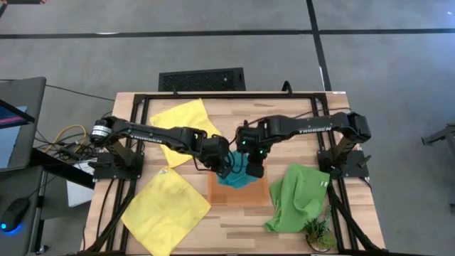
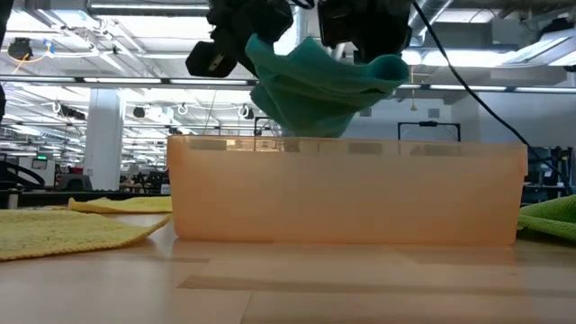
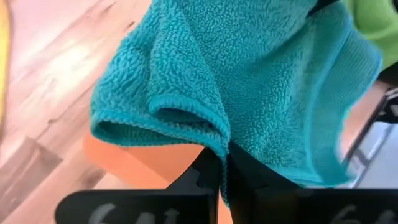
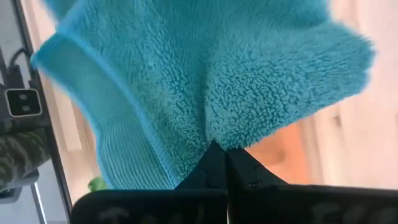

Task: Fold microfiber towels
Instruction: Put the blue towel into the bin

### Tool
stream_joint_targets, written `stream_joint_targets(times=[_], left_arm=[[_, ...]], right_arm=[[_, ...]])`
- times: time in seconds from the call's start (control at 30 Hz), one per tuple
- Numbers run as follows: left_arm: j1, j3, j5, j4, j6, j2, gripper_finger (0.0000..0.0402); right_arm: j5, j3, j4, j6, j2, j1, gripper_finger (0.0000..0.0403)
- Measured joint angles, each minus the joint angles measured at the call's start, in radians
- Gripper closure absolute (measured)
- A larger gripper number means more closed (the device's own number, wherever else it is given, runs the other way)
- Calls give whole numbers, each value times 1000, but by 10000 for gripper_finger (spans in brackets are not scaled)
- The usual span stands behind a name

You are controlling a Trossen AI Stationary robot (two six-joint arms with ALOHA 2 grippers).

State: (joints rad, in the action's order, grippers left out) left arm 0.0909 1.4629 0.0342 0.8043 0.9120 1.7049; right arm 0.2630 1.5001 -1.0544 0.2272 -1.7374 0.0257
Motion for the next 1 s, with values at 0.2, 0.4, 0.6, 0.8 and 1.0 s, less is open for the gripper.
stream_joint_targets(times=[0.2, 0.4, 0.6, 0.8, 1.0], left_arm=[[36, -42, -17, -11, -35, -1, 401], [44, -96, -21, -41, -72, -1, 401], [45, -139, -21, -92, -115, -1, 401], [49, -187, -21, -170, -197, -1, 401], [51, -259, -13, -275, -224, -1, 401]], right_arm=[[-1, -3, 10, 43, -23, 59, 399], [0, -63, 99, 87, -18, 85, 399], [-2, -124, 183, 79, -18, 88, 399], [-9, -156, 217, 14, -12, 100, 399], [-14, -202, 266, 6, -11, 105, 399]])
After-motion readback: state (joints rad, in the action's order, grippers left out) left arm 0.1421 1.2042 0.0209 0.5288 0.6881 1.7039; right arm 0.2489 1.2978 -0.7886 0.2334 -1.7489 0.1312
